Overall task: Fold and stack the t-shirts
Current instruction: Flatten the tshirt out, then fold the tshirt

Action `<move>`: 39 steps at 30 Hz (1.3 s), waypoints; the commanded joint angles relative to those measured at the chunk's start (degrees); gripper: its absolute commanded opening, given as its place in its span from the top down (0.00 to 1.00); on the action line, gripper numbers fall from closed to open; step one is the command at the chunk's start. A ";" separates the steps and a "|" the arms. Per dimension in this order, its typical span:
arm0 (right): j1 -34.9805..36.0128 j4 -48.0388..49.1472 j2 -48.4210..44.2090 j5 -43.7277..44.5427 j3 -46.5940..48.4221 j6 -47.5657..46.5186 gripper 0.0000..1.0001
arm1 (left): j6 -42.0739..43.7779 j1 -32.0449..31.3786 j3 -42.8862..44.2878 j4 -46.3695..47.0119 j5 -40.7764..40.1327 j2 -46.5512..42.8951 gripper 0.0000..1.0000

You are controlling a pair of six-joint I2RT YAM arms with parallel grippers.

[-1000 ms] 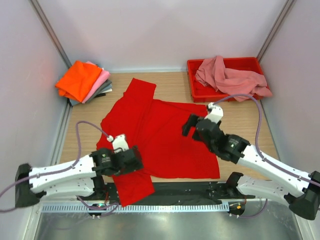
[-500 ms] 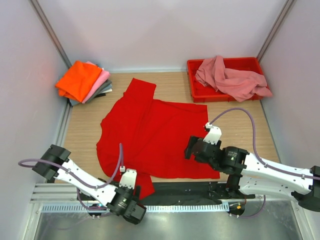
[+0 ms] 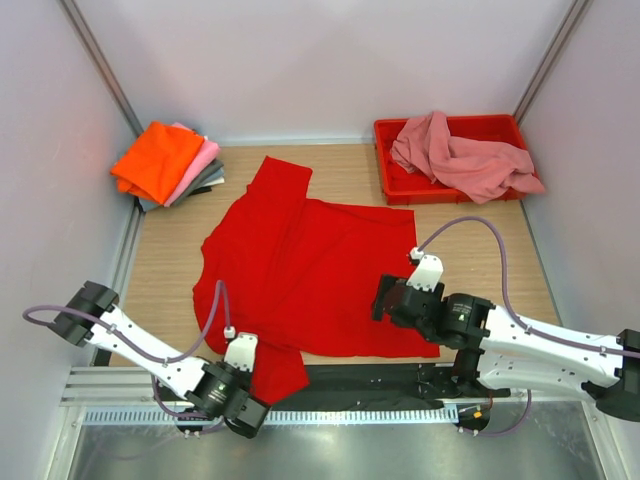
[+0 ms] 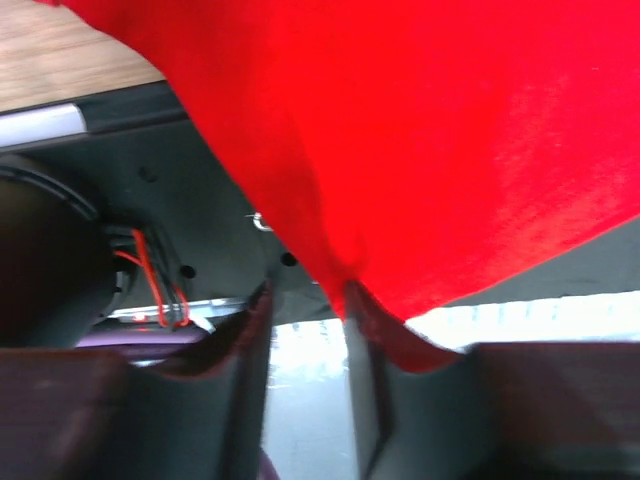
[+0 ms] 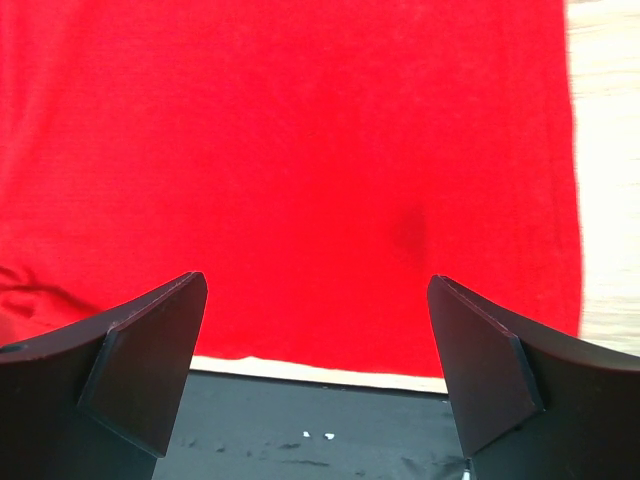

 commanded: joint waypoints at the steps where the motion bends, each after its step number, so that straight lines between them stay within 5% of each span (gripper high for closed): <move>1: 0.32 -2.45 0.43 4.03 1.71 2.08 0.01 | -30.31 0.10 -4.89 15.25 -7.69 3.28 0.77; 3: 0.32 -4.65 0.08 4.82 1.45 3.13 0.01 | -30.05 0.10 -3.14 13.85 -9.09 2.76 0.99; 9: 0.32 -2.12 -4.57 -2.02 -6.36 8.67 0.00 | -28.11 0.10 -2.34 12.35 -13.49 -2.59 1.00; 13: 0.32 -2.72 -7.30 -3.97 -9.44 11.40 0.00 | -27.76 0.10 -2.70 13.58 -10.16 -3.05 0.59; 19: 0.32 -6.58 -9.15 -1.95 -8.40 12.02 0.00 | -27.32 0.10 -0.06 13.49 -6.82 4.77 0.45; 23: 0.32 -7.38 -9.07 -1.68 -7.96 12.11 0.00 | -26.88 0.10 0.65 13.84 -5.06 6.36 0.44; 27: 0.32 -6.68 -8.81 -1.86 -9.09 11.75 0.00 | -26.97 0.01 -1.10 15.42 -3.83 6.89 0.53; 35: 0.32 -3.25 -7.84 -3.26 -11.82 11.31 0.04 | -27.49 0.10 -5.42 19.30 -6.54 5.32 0.99; 39: 0.32 -5.70 -6.87 -3.62 -12.44 12.80 0.14 | -27.76 0.18 -3.40 14.04 -9.71 2.68 1.00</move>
